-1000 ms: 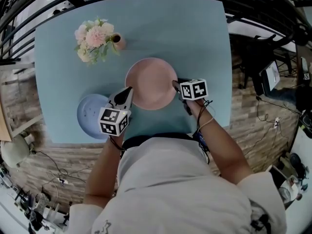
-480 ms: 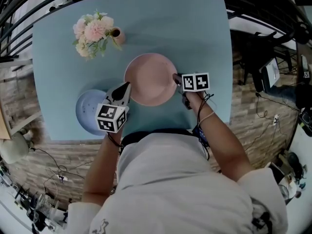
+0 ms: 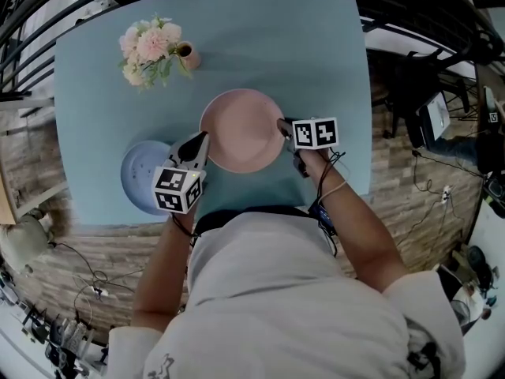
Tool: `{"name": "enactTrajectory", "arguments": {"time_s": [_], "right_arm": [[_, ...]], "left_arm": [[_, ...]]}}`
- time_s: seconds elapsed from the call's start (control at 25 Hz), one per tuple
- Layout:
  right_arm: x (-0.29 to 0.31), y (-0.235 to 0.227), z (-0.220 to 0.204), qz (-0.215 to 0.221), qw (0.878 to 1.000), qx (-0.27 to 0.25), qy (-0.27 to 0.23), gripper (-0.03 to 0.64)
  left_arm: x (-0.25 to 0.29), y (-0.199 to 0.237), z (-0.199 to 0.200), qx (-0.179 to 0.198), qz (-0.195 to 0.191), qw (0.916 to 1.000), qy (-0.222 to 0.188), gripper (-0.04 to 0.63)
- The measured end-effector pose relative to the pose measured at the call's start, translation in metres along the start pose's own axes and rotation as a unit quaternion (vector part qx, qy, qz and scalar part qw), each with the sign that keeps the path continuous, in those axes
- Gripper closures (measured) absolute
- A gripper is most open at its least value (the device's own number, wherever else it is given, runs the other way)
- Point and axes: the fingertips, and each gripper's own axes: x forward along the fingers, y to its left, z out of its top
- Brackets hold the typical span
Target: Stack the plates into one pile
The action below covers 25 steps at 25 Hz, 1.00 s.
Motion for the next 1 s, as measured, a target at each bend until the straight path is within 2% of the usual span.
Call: {"name": "enactTrajectory", "arguments": {"time_s": [1.0], "right_arm": [[-0.099,-0.007,-0.036,0.015,0.997,-0.011,-0.075,0.591]], "left_arm": [[-0.041,-0.091,0.001,0.044,0.005,0.998,-0.046,0.591]]}}
